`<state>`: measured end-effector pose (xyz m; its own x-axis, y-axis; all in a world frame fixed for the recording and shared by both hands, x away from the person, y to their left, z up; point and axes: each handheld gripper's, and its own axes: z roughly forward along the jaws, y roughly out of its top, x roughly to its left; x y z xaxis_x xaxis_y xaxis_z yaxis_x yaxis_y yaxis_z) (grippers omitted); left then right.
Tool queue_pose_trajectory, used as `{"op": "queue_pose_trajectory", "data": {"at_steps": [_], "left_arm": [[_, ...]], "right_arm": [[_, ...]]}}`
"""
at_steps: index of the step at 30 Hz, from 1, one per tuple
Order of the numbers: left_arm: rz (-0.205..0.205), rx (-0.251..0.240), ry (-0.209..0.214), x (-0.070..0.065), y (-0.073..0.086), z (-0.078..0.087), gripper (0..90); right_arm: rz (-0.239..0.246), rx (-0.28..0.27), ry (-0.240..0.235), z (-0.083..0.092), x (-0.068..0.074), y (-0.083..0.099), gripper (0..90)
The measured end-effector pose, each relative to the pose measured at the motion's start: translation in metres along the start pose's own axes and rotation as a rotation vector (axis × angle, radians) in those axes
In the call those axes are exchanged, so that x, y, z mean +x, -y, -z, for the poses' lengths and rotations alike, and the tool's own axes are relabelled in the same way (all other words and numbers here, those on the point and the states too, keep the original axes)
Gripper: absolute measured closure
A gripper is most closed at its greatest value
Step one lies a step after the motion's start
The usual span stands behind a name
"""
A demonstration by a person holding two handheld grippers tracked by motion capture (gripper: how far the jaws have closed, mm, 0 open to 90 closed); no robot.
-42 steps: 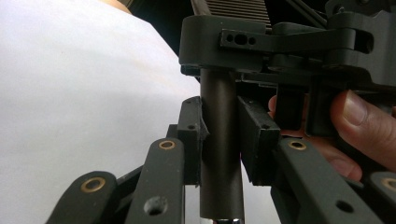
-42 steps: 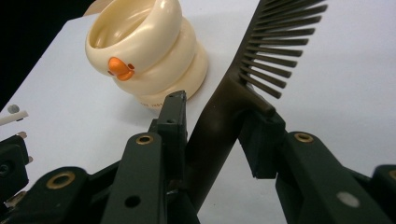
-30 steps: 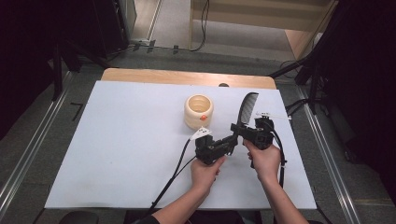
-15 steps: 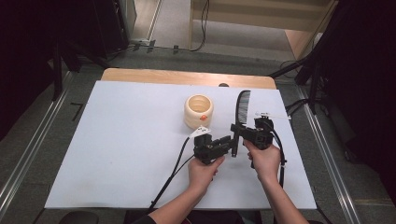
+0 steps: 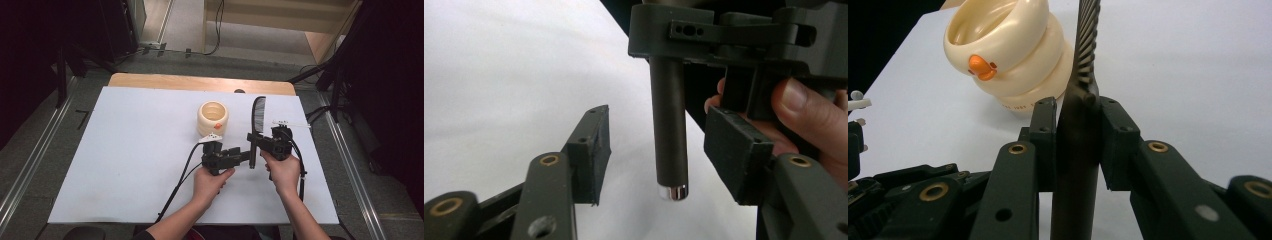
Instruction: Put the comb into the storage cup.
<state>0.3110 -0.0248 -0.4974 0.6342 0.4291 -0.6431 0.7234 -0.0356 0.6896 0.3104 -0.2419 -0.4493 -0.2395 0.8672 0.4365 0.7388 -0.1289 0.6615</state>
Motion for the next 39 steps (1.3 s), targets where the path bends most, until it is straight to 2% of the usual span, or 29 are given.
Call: {"op": "queue_pose_trajectory", "data": {"at_steps": [3, 9, 10, 13, 14, 21, 27, 39], "left_arm": [[-0.009, 0.038, -0.001, 0.0, 0.0, 0.003, 41.1], [-0.035, 0.082, -0.002, -0.001, -0.001, 0.008, 39.2], [-0.049, 0.115, -0.004, -0.001, -0.002, 0.011, 38.9], [-0.075, 0.161, -0.018, -0.001, -0.004, 0.016, 38.8], [-0.095, 0.173, -0.025, -0.002, -0.005, 0.019, 38.6], [-0.164, 0.251, -0.053, -0.006, -0.006, 0.029, 37.7], [-0.187, 0.292, -0.037, -0.002, -0.007, 0.035, 36.2], [-0.236, 0.306, -0.029, 0.011, -0.018, 0.063, 34.1]], "right_arm": [[0.005, 0.0, 0.001, 0.0, 0.0, 0.0, 70.0], [0.013, -0.001, 0.005, 0.0, 0.001, 0.0, 70.0], [0.016, -0.002, 0.004, 0.0, 0.001, 0.0, 70.0], [0.023, -0.005, 0.001, 0.0, 0.001, 0.0, 70.0], [0.023, -0.006, 0.003, 0.0, 0.001, 0.0, 70.0], [0.045, -0.004, 0.003, -0.001, 0.003, 0.0, 70.0], [0.061, -0.008, 0.003, -0.002, 0.004, 0.001, 70.0], [0.079, -0.021, -0.005, -0.001, 0.006, 0.001, 70.0]]}}
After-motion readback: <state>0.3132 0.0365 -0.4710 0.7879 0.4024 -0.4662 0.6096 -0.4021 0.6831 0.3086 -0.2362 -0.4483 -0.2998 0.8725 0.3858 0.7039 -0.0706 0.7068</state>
